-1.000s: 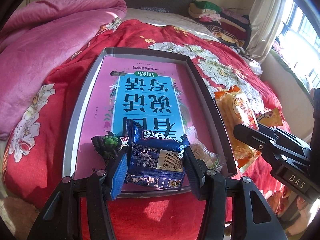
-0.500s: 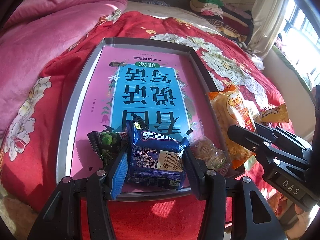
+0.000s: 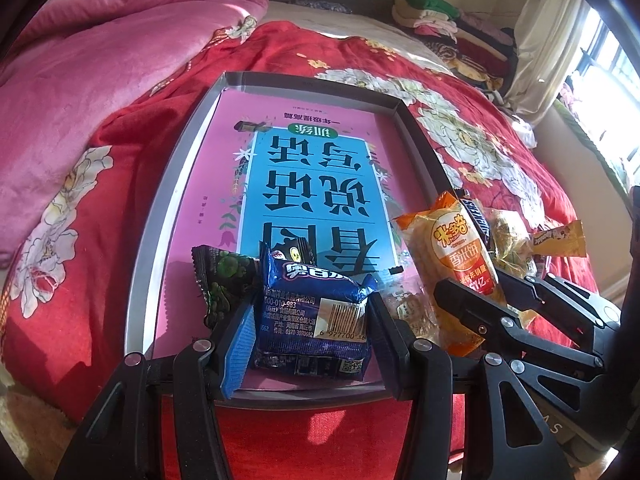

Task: Organize snacks
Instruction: 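Lower the biscuit pack with the left gripper while the right gripper lowers the cracker bag into the tray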

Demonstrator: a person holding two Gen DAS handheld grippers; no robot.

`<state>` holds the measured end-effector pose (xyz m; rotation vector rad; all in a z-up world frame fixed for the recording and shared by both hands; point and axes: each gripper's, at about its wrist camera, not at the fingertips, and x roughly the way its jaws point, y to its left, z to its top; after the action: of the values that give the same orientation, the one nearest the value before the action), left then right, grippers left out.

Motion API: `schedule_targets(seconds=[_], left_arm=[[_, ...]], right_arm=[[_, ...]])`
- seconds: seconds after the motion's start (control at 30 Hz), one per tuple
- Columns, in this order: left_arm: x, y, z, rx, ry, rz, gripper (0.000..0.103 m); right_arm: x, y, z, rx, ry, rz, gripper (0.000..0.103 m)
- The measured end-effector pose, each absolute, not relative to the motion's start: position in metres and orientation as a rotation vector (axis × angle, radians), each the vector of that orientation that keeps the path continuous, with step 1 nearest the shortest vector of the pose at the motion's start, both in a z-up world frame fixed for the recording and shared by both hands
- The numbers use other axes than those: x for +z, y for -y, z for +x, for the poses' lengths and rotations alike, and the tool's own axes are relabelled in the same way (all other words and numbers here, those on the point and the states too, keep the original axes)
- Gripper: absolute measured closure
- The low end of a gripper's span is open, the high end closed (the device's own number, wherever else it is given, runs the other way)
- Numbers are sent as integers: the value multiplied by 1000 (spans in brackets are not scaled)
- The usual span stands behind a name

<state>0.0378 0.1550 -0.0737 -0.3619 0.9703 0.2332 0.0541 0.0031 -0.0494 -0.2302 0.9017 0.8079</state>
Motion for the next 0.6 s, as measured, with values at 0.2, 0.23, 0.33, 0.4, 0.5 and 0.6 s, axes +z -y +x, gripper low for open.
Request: schedule_targets(seconds=[0.2,0.23,0.33,0.4,0.5,0.6], left_arm=[[-74,-163,37,263,-971,-370,48],[-75,-164,37,268,-971,-371,48],[-75,-168,37,281,-970,-376,48],[-75,-170,37,289,-969,-378,48],[-75,-172,37,294,-967,-377,48],[-75,-172,36,294,-967,-377,48]], right_arm=[[-50,-10,48,848,-902,-219,71],[-50,-10,47,851,-903,-215,71],[-54,-10,48,851,-907,-208,71],[-57,-8,49,839,-918,-203,71],[-60,-6,50,819,-927,-210,71],[-61,-5,50,817,-929,-206,71]])
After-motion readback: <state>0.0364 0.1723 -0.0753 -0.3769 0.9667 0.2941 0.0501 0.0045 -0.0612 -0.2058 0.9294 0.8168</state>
